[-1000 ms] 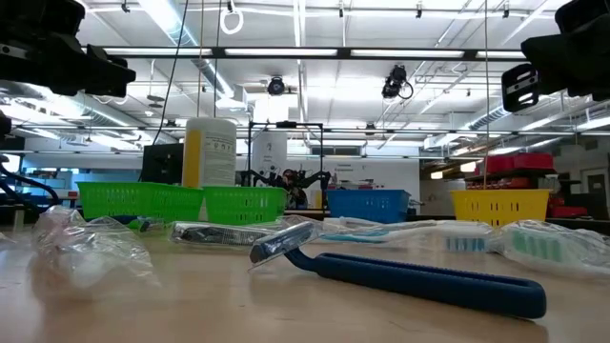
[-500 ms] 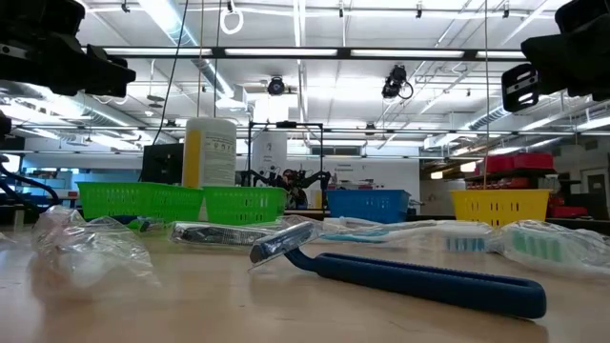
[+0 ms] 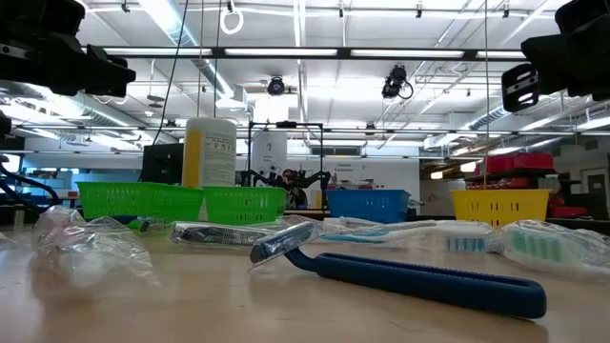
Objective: Pick & Place Travel size toiletries
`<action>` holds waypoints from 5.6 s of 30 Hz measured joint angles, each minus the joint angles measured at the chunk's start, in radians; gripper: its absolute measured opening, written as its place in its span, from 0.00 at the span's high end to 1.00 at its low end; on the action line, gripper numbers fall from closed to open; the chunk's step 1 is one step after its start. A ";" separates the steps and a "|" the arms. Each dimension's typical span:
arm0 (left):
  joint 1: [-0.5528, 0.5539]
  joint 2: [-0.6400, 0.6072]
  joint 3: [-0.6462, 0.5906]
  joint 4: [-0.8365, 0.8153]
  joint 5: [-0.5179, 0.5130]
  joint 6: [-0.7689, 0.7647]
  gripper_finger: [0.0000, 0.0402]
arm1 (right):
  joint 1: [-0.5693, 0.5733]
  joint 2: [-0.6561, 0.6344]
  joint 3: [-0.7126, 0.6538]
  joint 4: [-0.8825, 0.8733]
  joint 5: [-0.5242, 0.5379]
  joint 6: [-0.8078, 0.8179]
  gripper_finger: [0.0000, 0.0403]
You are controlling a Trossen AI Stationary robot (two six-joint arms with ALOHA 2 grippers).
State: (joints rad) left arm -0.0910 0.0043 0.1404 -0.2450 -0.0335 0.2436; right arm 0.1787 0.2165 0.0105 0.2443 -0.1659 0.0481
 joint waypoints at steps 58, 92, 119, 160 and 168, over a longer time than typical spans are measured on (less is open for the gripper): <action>0.000 0.058 0.001 0.240 0.195 -0.349 0.90 | 0.000 0.000 0.000 0.340 0.506 0.136 1.00; -0.013 0.748 0.318 -0.036 0.088 -0.463 0.67 | -0.080 0.610 0.456 0.335 0.774 -0.292 0.65; -0.176 1.235 0.318 -0.025 -0.024 -0.652 0.66 | -0.224 1.010 0.458 0.230 0.371 -0.004 0.45; -0.184 1.318 0.796 -0.495 -0.288 -0.650 0.90 | -0.224 1.010 0.458 0.223 0.372 -0.007 0.45; -0.109 1.282 0.870 -0.701 -0.341 -0.703 0.90 | -0.224 1.010 0.458 0.223 0.372 -0.007 0.45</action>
State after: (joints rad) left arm -0.1998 1.2860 1.0102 -0.9458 -0.3749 -0.4594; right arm -0.0452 1.2266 0.4683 0.4671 0.2058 0.0409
